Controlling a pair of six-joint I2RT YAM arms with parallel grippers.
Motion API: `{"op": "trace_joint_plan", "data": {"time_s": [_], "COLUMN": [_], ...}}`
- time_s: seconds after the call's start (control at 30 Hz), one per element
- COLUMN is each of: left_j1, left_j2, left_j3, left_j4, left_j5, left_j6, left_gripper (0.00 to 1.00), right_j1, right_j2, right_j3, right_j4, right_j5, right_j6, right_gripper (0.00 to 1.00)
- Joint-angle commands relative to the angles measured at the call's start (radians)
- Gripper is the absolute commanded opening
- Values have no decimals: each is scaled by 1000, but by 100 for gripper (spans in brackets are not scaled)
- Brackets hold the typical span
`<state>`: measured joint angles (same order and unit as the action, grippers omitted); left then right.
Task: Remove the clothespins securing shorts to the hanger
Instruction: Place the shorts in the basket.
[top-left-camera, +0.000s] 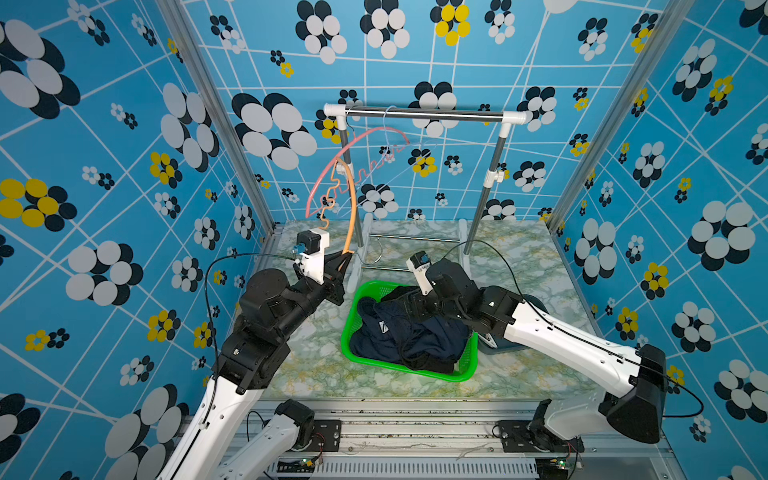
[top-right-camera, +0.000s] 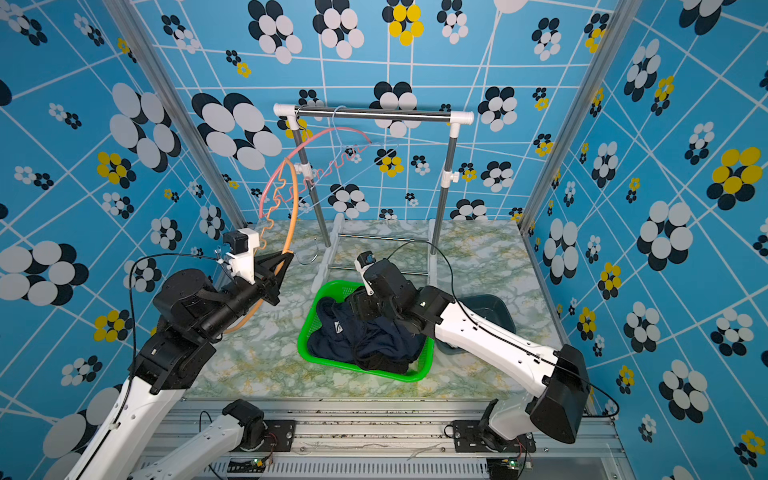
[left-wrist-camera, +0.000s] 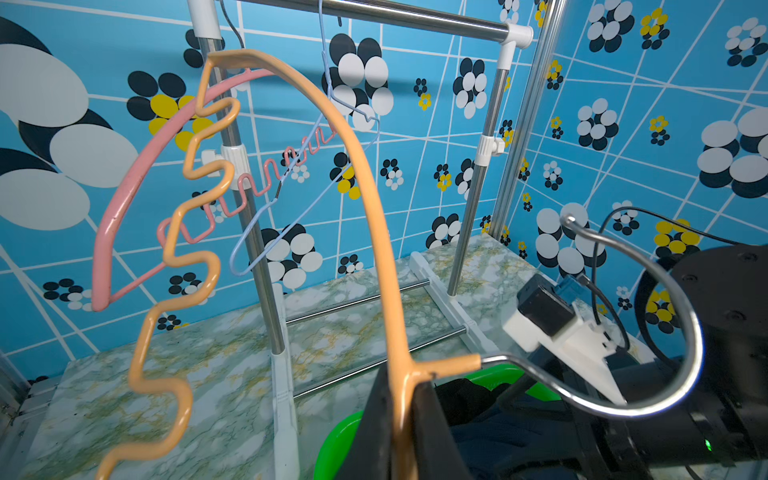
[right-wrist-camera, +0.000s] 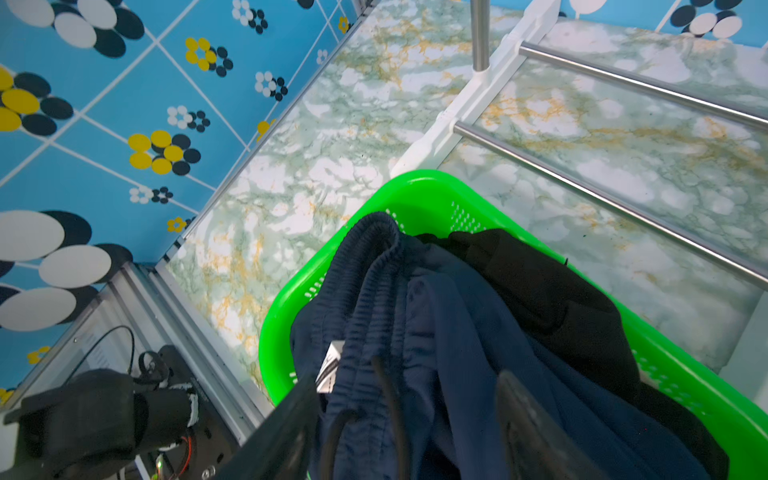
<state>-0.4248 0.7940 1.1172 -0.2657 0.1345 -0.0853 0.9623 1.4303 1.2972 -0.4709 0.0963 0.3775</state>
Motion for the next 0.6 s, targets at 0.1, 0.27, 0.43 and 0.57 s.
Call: {"op": "trace_joint_plan", "data": {"time_s": [0.1,0.27,0.43,0.57], "left_j1": [11,12,12,10], "left_j2": [13,28,59,92], "left_j3": [-12,-11,18,43], "left_j4": [52,62,47,37], "left_j5": [14,29,70,100], "left_j6": [-8,-25,-25,-28], "left_gripper": [0,0,0,0], "right_j1": [64,66,46,-11], "right_j2": [18,104,215,267], "right_j3": [-91,-105,-127,-199], "right_j4": [-57,-68,-59,28], "right_j5": [27,112,152,93], "right_j6": [56,82,82,89], "right_gripper": [75,71,71,71]}}
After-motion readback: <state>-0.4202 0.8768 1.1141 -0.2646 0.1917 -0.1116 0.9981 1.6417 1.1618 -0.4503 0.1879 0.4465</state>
